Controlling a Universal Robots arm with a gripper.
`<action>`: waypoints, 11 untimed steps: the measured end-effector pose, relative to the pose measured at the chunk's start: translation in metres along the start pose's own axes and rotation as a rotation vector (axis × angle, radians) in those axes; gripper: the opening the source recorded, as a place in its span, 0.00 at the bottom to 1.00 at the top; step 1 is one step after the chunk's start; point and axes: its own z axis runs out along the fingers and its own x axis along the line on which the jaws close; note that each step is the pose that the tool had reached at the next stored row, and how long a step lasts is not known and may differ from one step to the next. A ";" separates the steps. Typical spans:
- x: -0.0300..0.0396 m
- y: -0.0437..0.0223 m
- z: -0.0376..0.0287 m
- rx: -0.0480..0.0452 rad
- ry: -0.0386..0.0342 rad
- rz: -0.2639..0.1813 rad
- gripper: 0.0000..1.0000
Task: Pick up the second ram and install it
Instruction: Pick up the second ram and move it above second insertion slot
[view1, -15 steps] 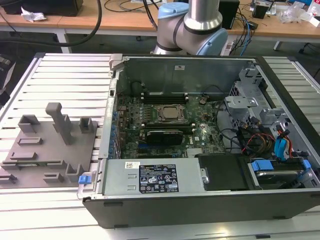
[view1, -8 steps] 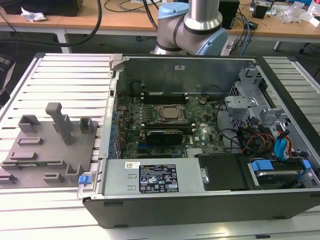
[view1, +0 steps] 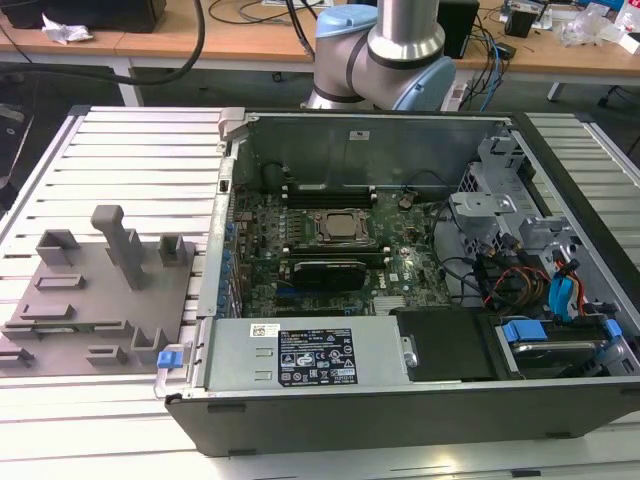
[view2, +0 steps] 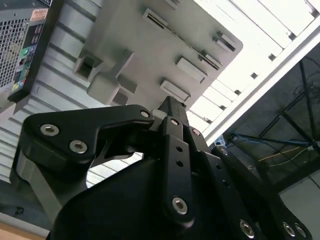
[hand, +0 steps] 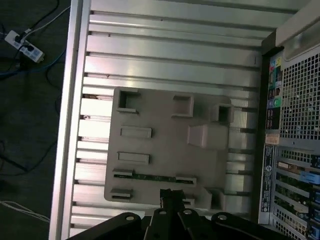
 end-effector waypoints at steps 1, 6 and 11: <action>0.0000 0.0000 0.0000 -0.0008 0.0009 -0.031 0.11; 0.0000 0.0000 0.0000 -0.0031 0.0039 -0.125 0.11; 0.0000 0.0000 0.0000 -0.0058 0.0074 -0.235 0.11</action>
